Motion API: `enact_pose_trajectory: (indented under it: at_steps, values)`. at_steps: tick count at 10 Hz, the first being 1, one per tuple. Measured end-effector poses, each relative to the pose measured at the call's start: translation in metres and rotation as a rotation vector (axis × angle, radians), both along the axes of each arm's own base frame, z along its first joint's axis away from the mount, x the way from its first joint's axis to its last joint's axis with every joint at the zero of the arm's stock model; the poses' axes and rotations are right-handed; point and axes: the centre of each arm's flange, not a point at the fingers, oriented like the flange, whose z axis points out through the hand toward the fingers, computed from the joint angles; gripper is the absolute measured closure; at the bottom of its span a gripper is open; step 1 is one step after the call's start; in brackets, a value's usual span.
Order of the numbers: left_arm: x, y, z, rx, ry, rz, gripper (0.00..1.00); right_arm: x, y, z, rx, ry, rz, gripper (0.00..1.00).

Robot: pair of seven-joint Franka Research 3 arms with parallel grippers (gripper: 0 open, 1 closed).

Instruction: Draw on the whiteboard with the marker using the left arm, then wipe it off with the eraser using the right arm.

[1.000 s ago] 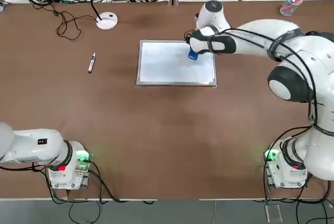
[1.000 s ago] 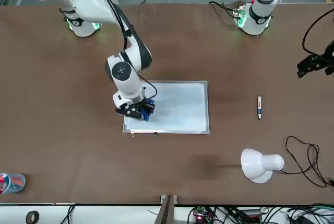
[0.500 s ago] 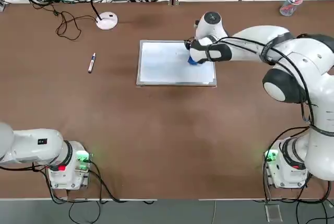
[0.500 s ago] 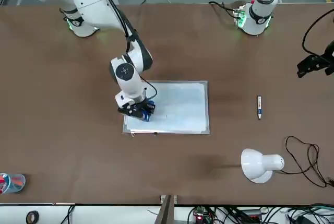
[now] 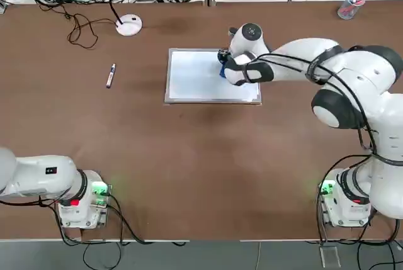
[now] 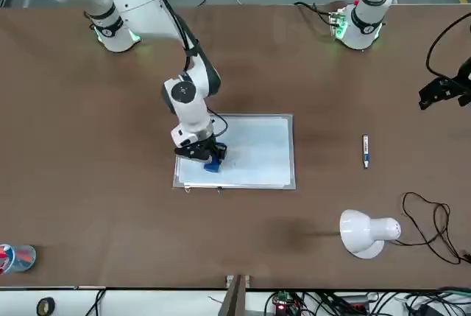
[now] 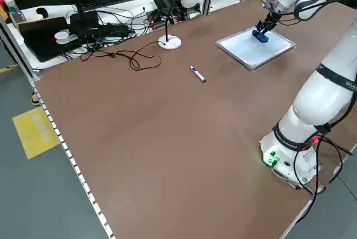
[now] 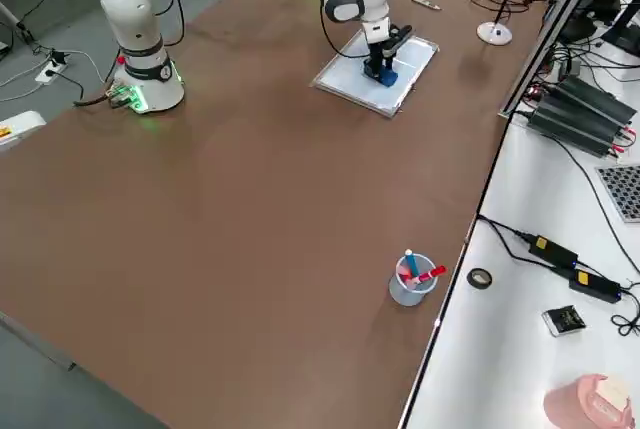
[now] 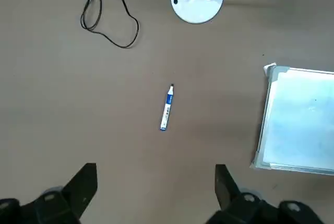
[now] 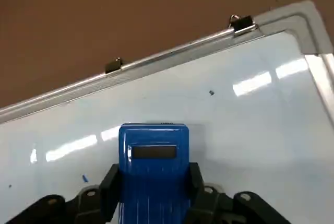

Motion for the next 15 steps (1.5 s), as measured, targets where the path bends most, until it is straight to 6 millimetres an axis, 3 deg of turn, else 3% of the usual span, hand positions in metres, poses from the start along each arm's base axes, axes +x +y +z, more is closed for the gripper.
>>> enact_pose_trajectory:
  at_steps: [5, 8, 15]
  values:
    - [0.0, 0.0, 0.0, 0.0, 0.0, 0.0, 0.0, -0.024, 0.055, -0.001, 0.053, -0.016, -0.022, 0.44]
    - [0.0, 0.0, 0.0, 0.0, 0.0, 0.0, 0.0, -0.03, 0.078, -0.003, 0.08, -0.023, -0.045, 0.44]
    - [0.0, 0.0, 0.0, 0.0, 0.0, 0.0, 0.0, -0.03, 0.087, 0.0, 0.096, -0.006, -0.1, 0.44]
